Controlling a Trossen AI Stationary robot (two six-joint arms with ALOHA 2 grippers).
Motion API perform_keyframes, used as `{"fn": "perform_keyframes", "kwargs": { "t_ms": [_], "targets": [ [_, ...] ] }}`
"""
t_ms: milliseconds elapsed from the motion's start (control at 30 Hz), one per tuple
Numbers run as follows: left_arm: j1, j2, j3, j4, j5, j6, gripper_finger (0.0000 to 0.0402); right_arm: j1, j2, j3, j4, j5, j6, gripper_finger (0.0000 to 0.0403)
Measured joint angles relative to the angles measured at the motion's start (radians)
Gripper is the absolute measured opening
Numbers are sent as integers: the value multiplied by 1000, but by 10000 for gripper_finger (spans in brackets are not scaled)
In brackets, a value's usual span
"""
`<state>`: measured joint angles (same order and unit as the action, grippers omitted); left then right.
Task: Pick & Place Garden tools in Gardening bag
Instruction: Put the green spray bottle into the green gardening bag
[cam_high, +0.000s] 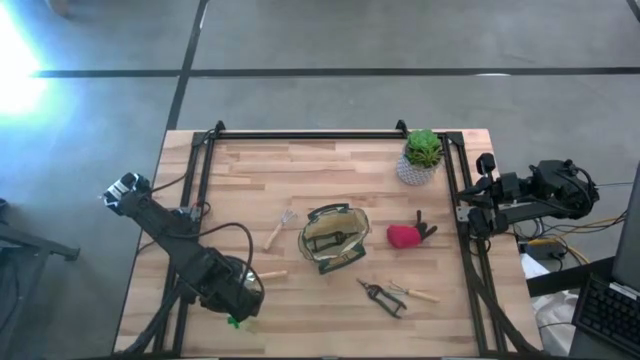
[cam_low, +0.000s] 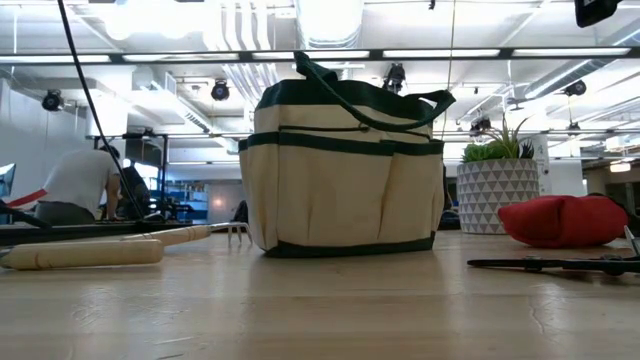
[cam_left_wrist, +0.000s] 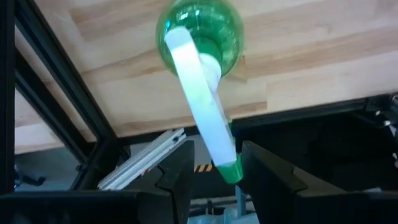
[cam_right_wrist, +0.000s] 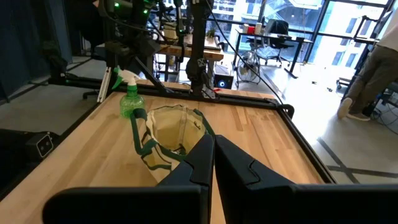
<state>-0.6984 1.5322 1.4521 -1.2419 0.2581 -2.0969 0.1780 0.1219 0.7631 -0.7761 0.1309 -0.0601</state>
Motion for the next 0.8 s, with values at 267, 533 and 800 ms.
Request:
{"fn": "perform_keyframes", "kwargs": {
  "t_ms": [267, 533, 800],
  "targets": [
    [0, 0, -22, 0, -32, -2, 138, 0, 0, 0, 0, 0, 0, 8],
    [0, 0, -71, 50, 17, -7, 138, 0, 0, 0, 0, 0, 0, 8],
    [0, -1, -108, 98, 3, -2, 138, 0, 0, 0, 0, 0, 0, 8]
  ]
}}
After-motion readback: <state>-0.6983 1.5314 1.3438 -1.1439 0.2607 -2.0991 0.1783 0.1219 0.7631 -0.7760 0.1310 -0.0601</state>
